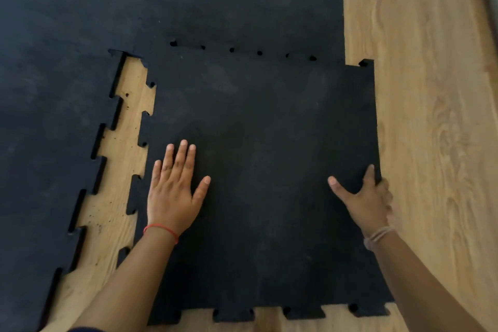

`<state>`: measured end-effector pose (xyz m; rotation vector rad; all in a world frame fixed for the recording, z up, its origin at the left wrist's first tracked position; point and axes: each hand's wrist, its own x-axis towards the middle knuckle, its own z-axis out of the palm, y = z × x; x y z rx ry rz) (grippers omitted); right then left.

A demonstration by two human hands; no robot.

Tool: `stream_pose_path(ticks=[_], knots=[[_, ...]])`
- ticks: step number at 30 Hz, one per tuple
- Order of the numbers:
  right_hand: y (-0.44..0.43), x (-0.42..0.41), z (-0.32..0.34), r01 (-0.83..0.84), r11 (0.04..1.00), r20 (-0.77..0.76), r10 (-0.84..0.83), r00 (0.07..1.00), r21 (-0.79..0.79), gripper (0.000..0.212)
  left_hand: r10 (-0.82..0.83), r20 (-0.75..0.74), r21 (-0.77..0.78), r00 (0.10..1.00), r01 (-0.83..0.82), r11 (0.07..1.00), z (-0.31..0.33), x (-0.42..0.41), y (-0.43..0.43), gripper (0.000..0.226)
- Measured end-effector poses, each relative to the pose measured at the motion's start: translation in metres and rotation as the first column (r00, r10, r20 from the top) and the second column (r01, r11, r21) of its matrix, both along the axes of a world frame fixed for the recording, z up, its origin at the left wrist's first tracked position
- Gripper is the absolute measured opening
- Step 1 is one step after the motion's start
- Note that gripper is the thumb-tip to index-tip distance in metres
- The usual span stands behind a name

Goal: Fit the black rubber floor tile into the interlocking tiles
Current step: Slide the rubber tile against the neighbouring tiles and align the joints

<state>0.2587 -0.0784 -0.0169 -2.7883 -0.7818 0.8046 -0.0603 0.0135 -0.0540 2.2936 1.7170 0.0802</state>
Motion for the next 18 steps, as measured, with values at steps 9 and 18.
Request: stream_pose_path(ticks=[9, 18], knots=[[0.211, -0.113, 0.014, -0.755, 0.639, 0.203, 0.727, 0.656, 0.147, 0.093, 0.201, -0.031, 0.002, 0.979, -0.201, 0.98, 0.0, 0.017, 0.001, 0.068], [0.325, -0.153, 0.014, -0.77, 0.636, 0.233, 0.743, 0.627, 0.047, 0.083, 0.2, 0.008, 0.009, 0.98, -0.2, 0.98, 0.002, 0.014, 0.002, 0.071]])
